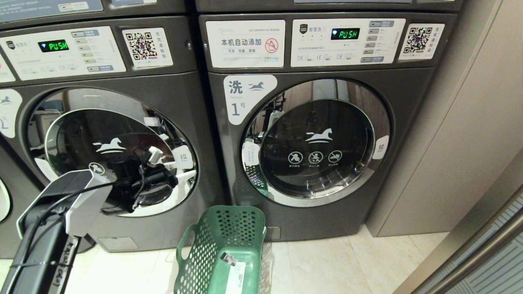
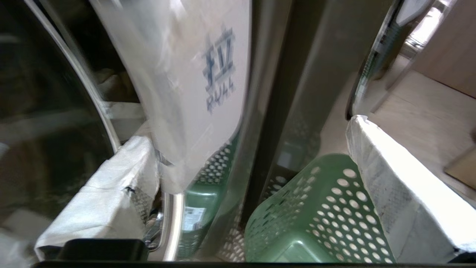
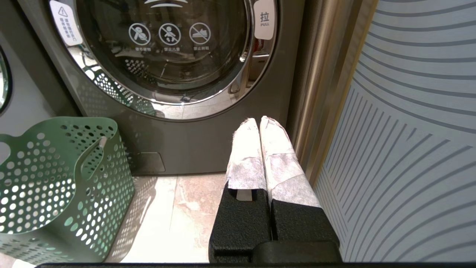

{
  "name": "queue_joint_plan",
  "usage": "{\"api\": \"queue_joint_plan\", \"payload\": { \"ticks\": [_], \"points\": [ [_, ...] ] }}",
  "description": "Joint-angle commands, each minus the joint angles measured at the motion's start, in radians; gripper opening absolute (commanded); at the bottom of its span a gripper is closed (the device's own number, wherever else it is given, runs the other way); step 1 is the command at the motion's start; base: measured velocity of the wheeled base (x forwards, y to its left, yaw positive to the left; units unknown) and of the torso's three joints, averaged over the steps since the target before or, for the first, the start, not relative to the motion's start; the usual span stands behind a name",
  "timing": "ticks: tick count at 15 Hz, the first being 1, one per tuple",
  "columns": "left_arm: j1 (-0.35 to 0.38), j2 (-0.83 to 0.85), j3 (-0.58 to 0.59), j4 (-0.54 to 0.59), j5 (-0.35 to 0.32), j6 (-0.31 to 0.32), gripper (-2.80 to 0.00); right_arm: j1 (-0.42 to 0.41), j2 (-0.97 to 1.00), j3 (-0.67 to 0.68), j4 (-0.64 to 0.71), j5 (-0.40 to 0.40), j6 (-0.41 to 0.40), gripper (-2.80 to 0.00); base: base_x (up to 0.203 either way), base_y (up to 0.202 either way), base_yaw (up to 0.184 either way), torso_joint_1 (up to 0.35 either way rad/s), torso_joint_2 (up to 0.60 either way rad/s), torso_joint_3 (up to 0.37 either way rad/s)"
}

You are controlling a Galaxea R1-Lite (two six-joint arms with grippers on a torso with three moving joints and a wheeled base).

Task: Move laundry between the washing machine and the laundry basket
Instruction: Open the lid of the washing machine

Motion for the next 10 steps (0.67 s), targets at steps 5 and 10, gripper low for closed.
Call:
{"api": "queue_joint_plan", "payload": {
  "ticks": [5,10],
  "points": [
    [0.021,0.005,0.004,-0.004,-0.162,-0.007,0.00,0.000,0.000,0.032,-0.001,0.000,0.000,-2.80,0.000,0.000,0.000,0.000,0.00,0.000],
    [0.024,-0.001,-0.005,-0.005,-0.158,-0.007,0.00,0.000,0.000,0.032,-0.001,0.000,0.000,-2.80,0.000,0.000,0.000,0.000,0.00,0.000]
  ]
}}
